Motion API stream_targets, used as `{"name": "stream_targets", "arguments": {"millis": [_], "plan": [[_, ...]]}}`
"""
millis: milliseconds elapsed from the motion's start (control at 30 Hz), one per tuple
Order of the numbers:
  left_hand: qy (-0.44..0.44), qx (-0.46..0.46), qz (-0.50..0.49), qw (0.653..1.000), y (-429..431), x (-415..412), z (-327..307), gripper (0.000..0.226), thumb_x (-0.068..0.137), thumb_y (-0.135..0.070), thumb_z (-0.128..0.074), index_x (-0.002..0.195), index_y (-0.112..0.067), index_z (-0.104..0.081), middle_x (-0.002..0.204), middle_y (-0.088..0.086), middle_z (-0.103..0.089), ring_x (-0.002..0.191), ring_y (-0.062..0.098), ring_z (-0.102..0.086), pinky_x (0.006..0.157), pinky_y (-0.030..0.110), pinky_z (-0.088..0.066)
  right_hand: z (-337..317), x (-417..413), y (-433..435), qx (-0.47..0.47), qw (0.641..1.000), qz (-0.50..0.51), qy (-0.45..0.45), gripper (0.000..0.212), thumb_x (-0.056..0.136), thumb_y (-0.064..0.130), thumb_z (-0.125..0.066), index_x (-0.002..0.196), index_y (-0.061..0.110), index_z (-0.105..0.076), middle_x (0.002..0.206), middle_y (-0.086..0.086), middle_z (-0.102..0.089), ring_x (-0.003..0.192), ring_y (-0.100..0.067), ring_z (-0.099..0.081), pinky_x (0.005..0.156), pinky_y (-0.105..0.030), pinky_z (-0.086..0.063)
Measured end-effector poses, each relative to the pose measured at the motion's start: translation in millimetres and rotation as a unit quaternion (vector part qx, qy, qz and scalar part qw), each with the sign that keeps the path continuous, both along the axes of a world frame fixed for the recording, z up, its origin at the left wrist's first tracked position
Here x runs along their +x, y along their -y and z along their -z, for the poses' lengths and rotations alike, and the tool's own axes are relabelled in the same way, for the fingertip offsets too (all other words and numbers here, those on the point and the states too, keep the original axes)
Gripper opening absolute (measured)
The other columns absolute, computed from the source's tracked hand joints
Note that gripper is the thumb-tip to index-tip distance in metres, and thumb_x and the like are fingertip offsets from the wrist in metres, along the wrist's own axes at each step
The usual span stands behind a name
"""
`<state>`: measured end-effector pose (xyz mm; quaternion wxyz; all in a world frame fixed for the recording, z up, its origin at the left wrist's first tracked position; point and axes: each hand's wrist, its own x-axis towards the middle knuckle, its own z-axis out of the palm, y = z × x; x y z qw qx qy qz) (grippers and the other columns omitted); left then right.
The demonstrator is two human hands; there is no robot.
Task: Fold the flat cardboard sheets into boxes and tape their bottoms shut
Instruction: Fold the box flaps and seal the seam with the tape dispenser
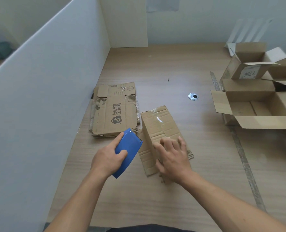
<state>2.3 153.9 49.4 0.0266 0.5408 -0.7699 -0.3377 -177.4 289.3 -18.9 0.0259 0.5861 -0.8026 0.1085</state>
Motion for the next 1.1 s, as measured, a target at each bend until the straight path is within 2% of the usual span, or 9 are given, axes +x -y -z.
{"name": "stream_targets", "arguments": {"millis": [133,367,433,567,667,733,900,967,1100], "plan": [[-0.015,-0.002,-0.011,1.000,3,0,-1,0.065,0.087,-0.031,-0.054,0.143,-0.058,-0.035,0.089,-0.006,-0.064,0.079,0.013,-0.059,0.075,0.035,-0.053,-2,-10,-12,0.011,0.999,-0.033,0.015,0.069,0.068,0.044,-0.063,0.135,0.029,-0.050,0.118,0.001,-0.051,0.110,-0.024,-0.050,0.109,-0.058,-0.030],[-0.028,-0.015,-0.018,0.999,11,-5,-7,0.066,0.088,-0.029,-0.055,0.144,-0.059,-0.035,0.088,-0.006,-0.061,0.079,0.011,-0.058,0.074,0.035,-0.052,-12,-28,-14,0.081,0.995,0.027,0.047,0.082,0.079,0.070,-0.047,0.148,0.026,-0.038,0.156,-0.007,-0.033,0.145,-0.031,-0.029,0.114,-0.048,-0.014],[-0.032,-0.015,-0.019,0.999,11,-6,-9,0.066,0.088,-0.030,-0.055,0.143,-0.059,-0.035,0.088,-0.006,-0.061,0.079,0.011,-0.058,0.074,0.036,-0.053,-16,-32,-11,0.102,0.994,0.029,0.039,0.078,0.083,0.060,-0.042,0.150,0.022,-0.035,0.159,-0.005,-0.030,0.146,-0.030,-0.028,0.115,-0.050,-0.015],[-0.040,-0.013,-0.019,0.999,12,-8,-11,0.066,0.088,-0.030,-0.055,0.143,-0.059,-0.036,0.088,-0.006,-0.063,0.079,0.011,-0.058,0.075,0.036,-0.053,-32,-44,-11,0.176,0.983,-0.001,0.045,0.076,0.092,0.022,-0.046,0.156,0.028,-0.005,0.165,0.008,0.008,0.152,-0.020,0.008,0.120,-0.056,0.000],[-0.043,-0.013,-0.016,0.999,11,-8,-11,0.065,0.088,-0.029,-0.055,0.143,-0.059,-0.036,0.089,-0.006,-0.063,0.080,0.011,-0.058,0.076,0.037,-0.053,-41,-60,-17,0.182,0.982,0.028,0.043,0.081,0.090,0.013,-0.044,0.154,0.036,-0.001,0.163,0.015,0.002,0.152,-0.019,0.008,0.119,-0.057,0.001],[-0.041,-0.015,-0.014,0.999,11,-8,-11,0.065,0.088,-0.029,-0.055,0.143,-0.059,-0.036,0.088,-0.006,-0.062,0.080,0.011,-0.058,0.075,0.036,-0.053,-44,-66,-18,0.182,0.981,0.049,0.049,0.083,0.090,0.024,-0.048,0.154,0.040,0.002,0.158,0.015,-0.010,0.151,-0.023,0.003,0.118,-0.061,0.001],[-0.043,-0.022,-0.014,0.999,11,-8,-12,0.065,0.088,-0.029,-0.055,0.144,-0.058,-0.036,0.087,-0.007,-0.062,0.080,0.010,-0.058,0.073,0.034,-0.052,-44,-55,3,0.161,0.983,0.085,0.033,0.085,0.081,0.078,-0.046,0.151,0.047,-0.008,0.135,0.002,-0.026,0.135,-0.025,-0.016,0.114,-0.065,-0.001],[-0.043,-0.024,-0.015,0.999,12,-9,-13,0.065,0.088,-0.029,-0.055,0.143,-0.059,-0.036,0.087,-0.007,-0.062,0.079,0.010,-0.058,0.072,0.034,-0.052,-34,-46,11,0.133,0.987,0.090,0.031,0.081,0.080,0.076,-0.051,0.147,0.042,-0.020,0.135,0.000,-0.027,0.133,-0.026,-0.017,0.114,-0.064,-0.004],[-0.039,-0.027,-0.021,0.999,12,-7,-14,0.065,0.088,-0.029,-0.056,0.143,-0.058,-0.037,0.088,-0.009,-0.062,0.080,0.010,-0.058,0.074,0.036,-0.053,-16,-37,15,0.065,0.993,0.097,0.019,0.067,0.075,0.050,-0.076,0.132,0.022,-0.053,0.126,-0.001,-0.049,0.120,-0.027,-0.032,0.107,-0.062,-0.032]]}}
